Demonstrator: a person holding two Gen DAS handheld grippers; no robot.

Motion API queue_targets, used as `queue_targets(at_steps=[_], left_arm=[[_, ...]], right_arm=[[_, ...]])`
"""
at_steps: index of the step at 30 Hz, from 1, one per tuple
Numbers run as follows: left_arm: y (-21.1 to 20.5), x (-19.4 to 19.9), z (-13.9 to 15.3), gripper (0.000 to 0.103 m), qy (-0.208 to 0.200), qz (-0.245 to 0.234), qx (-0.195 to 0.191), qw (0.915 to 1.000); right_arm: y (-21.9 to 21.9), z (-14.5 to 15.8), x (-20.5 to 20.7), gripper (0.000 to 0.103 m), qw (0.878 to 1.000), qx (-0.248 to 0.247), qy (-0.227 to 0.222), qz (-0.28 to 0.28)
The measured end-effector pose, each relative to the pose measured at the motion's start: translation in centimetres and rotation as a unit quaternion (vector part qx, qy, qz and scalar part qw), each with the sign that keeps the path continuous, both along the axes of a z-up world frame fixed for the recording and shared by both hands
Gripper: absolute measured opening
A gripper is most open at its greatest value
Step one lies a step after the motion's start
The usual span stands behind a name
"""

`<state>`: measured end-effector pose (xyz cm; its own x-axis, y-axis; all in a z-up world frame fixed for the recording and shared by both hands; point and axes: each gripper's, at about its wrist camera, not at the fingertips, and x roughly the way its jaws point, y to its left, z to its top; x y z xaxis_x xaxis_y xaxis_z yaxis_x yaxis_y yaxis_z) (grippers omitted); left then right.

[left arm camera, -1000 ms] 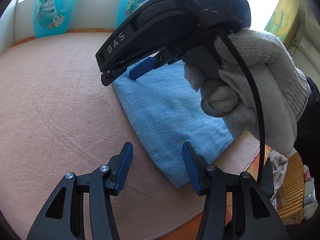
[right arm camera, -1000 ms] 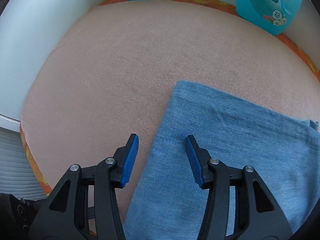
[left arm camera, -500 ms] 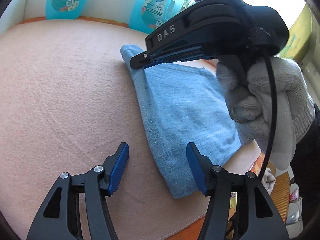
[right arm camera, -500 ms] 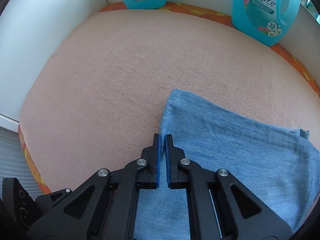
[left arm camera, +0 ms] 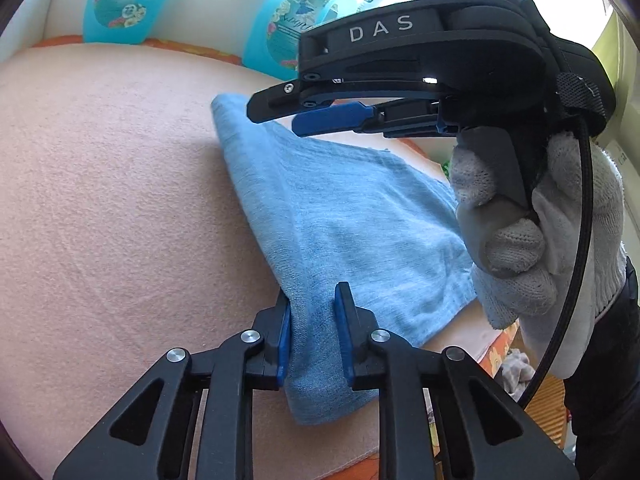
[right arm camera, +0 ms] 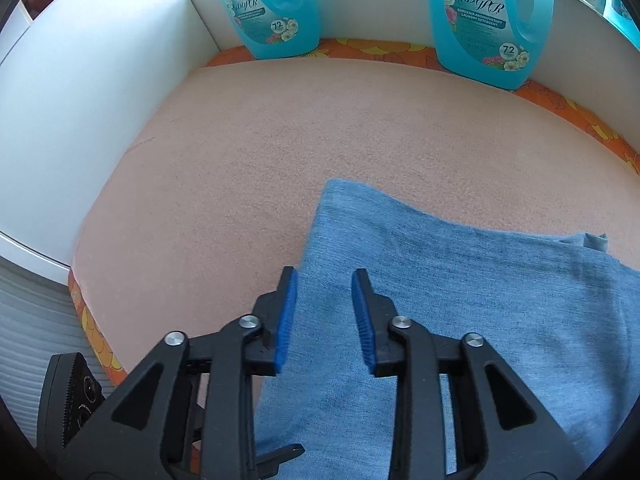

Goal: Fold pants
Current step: 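Grasp the folded jeans edge with the left tool while the right tool grasps beside it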

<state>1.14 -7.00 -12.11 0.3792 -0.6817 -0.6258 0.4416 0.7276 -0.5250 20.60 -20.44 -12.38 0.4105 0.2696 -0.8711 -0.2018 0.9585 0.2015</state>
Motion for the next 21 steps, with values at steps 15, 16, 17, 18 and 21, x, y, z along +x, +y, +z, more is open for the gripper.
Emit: queue_targets(at_steps=[15, 16, 17, 18, 21], left_arm=[[-2.0, -0.5, 1.0, 0.015, -0.026, -0.005, 0.002, 0.9996], [-2.2, -0.4, 0.9, 0.015, -0.023, -0.005, -0.001, 0.9997], [-2.2, -0.5, 0.7, 0.016, -0.023, -0.005, 0.001, 0.9997], [-2.1, -0.4, 0.5, 0.025, -0.022, -0.002, 0.007, 0.9997], [-1.7, 0.0, -0.2, 0.039, -0.007, 0.007, -0.001, 1.0]], right_arm=[[1.1, -2.4, 0.3, 0.011, 0.997, -0.059, 0.055, 0.001], [0.7, -2.0, 0.1, 0.01, 0.997, -0.052, 0.048, -0.003], [0.4, -1.6, -0.1, 0.009, 0.998, -0.044, 0.043, -0.007], [0.0, -1.4, -0.3, 0.009, 0.998, -0.037, 0.04, -0.012], [-1.0, -0.6, -0.8, 0.009, 0.999, -0.014, 0.03, -0.029]])
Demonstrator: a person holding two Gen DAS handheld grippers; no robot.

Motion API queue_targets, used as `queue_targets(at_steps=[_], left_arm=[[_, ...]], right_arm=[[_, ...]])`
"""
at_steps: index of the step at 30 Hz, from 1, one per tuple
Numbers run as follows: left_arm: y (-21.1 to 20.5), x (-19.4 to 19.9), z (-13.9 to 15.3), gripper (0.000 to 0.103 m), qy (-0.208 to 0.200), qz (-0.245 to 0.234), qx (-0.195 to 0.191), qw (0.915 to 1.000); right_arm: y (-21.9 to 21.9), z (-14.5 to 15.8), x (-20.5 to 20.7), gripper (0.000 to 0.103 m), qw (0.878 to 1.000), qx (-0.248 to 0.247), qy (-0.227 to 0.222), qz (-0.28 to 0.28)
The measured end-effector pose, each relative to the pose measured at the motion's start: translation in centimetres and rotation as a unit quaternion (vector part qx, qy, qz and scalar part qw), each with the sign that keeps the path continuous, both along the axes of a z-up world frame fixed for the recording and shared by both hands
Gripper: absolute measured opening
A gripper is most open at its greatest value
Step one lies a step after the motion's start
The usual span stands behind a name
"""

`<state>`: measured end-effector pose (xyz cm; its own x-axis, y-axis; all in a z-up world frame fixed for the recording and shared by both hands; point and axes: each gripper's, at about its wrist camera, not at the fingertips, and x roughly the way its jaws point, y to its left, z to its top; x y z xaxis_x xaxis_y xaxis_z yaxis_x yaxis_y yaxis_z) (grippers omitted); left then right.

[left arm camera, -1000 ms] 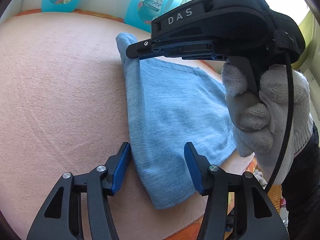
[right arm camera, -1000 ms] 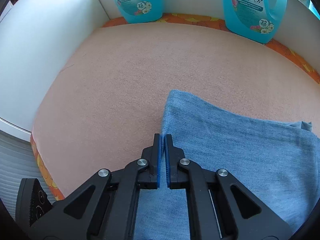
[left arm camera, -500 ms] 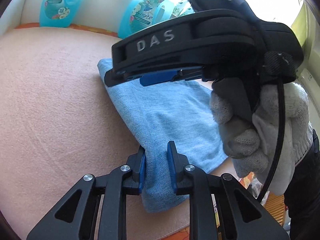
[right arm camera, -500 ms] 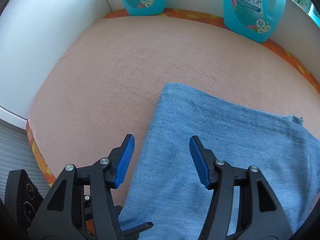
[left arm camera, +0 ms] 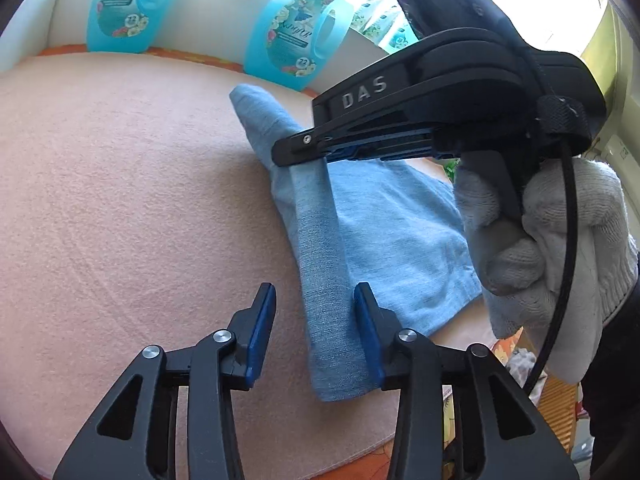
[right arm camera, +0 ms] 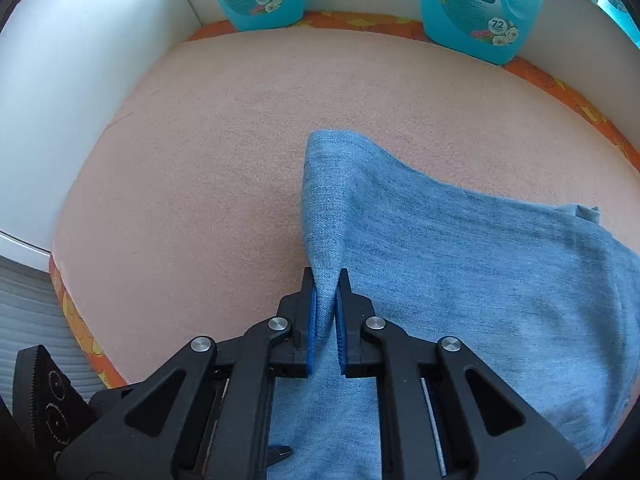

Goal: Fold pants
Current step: 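Grasp the folded jeans edge with the left tool while the right tool grasps beside it, then lift the jeans edge with both tools and fold it over the stack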

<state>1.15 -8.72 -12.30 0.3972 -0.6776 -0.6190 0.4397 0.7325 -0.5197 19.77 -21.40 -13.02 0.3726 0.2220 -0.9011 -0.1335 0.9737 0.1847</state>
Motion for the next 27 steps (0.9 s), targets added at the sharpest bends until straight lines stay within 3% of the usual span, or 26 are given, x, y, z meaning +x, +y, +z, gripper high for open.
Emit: queue_targets(at_steps=[2, 3, 4, 14, 21, 27], left_arm=[[0.0, 0.0, 0.0, 0.036, -0.002, -0.011, -0.009, 0.9999], [-0.2, -0.2, 0.1, 0.029, -0.005, -0.016, -0.01, 0.9998], [-0.6, -0.6, 0.2, 0.015, -0.006, -0.025, -0.018, 0.9995], [-2.2, -0.7, 5.4, 0.014, -0.052, -0.082, -0.057, 0.9936], [-7.8, -1.0, 9.7, 0.014, -0.098, -0.139, -0.074, 0.9826], [-15.2, -0.4, 11.4, 0.013, -0.112, -0.196, -0.072, 0.9716]], right_arm=[[-0.2, 0.5, -0.9, 0.008, 1.0, 0.013, -0.013, -0.009], [-0.3, 0.7, -1.1, 0.008, 1.0, 0.019, -0.017, -0.013], [-0.5, 1.0, -1.4, 0.008, 0.999, 0.025, -0.022, -0.015], [-5.8, 5.2, -3.5, 0.008, 0.989, 0.111, -0.086, -0.042], [-12.7, 9.7, -7.0, 0.008, 0.974, 0.159, -0.144, -0.068], [-20.6, 10.4, -9.6, 0.008, 0.965, 0.165, -0.168, -0.117]])
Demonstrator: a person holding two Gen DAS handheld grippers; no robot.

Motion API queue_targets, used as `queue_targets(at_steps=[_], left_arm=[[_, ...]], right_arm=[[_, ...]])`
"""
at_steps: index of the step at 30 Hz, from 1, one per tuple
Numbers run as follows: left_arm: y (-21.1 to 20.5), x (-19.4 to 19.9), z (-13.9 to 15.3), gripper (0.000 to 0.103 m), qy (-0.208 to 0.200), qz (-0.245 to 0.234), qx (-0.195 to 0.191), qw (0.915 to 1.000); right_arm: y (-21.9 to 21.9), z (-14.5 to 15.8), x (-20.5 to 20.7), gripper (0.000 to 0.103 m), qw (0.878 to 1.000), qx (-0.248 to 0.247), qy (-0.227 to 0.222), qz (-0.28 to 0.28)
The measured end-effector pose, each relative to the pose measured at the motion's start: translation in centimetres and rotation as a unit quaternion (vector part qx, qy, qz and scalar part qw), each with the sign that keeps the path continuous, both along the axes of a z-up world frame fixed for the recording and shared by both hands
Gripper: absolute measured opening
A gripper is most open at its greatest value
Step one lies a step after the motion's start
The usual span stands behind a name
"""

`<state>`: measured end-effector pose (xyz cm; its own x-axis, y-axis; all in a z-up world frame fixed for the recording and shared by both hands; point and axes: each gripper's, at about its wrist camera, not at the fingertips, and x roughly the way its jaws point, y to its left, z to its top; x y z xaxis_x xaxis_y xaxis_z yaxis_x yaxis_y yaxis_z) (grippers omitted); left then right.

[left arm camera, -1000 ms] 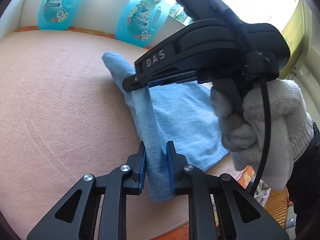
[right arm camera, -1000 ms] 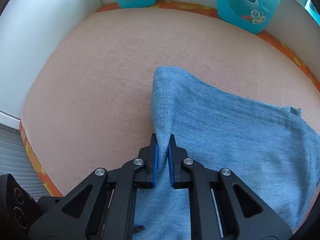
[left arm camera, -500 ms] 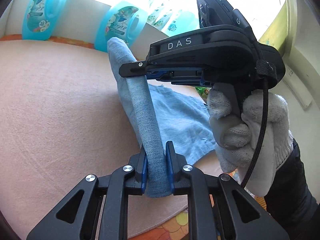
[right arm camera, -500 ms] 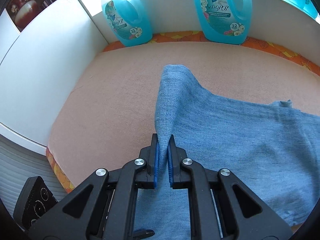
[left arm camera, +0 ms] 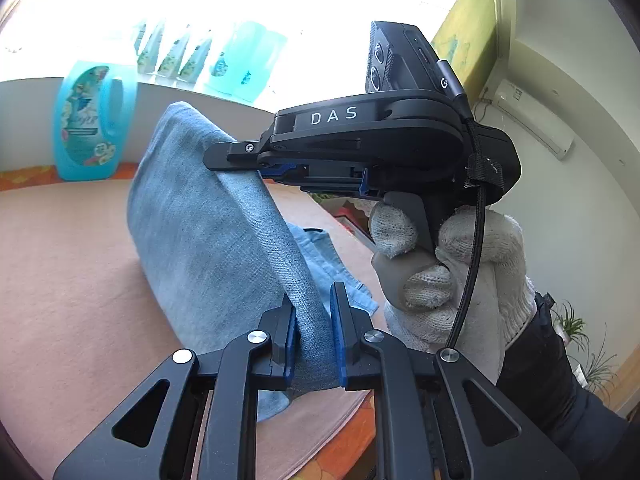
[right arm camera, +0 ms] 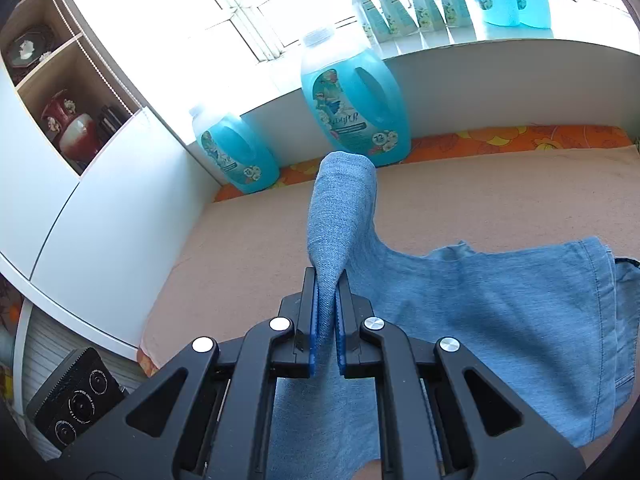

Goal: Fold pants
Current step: 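Lift the jeans edge with both tools and fold it over the stack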

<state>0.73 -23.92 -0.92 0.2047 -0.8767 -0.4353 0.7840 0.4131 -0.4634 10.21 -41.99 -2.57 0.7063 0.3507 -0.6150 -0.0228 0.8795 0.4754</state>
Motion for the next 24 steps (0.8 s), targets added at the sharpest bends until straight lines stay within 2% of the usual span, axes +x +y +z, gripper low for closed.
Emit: queue_targets(at_steps=[7, 12, 18, 24], left_arm=[[-9.6, 1.1, -1.1, 0.012, 0.0, -0.064, 0.016, 0.9978], [-14.9, 2.0, -2.3, 0.012, 0.003, -0.099, 0.026, 0.9947], [-20.1, 4.1, -4.5, 0.012, 0.019, -0.13, 0.045, 0.9903], [-23.5, 6.6, -7.1, 0.012, 0.045, -0.151, 0.057, 0.9858]], right_arm=[[-9.8, -1.3, -3.0, 0.007, 0.998, 0.018, 0.003, -0.066], [-15.6, -3.2, -4.2, 0.007, 0.994, 0.033, 0.011, -0.104], [-20.1, -5.7, -4.4, 0.007, 0.991, 0.038, 0.027, -0.123], [-23.7, -9.3, -5.1, 0.007, 0.987, 0.04, 0.059, -0.142]])
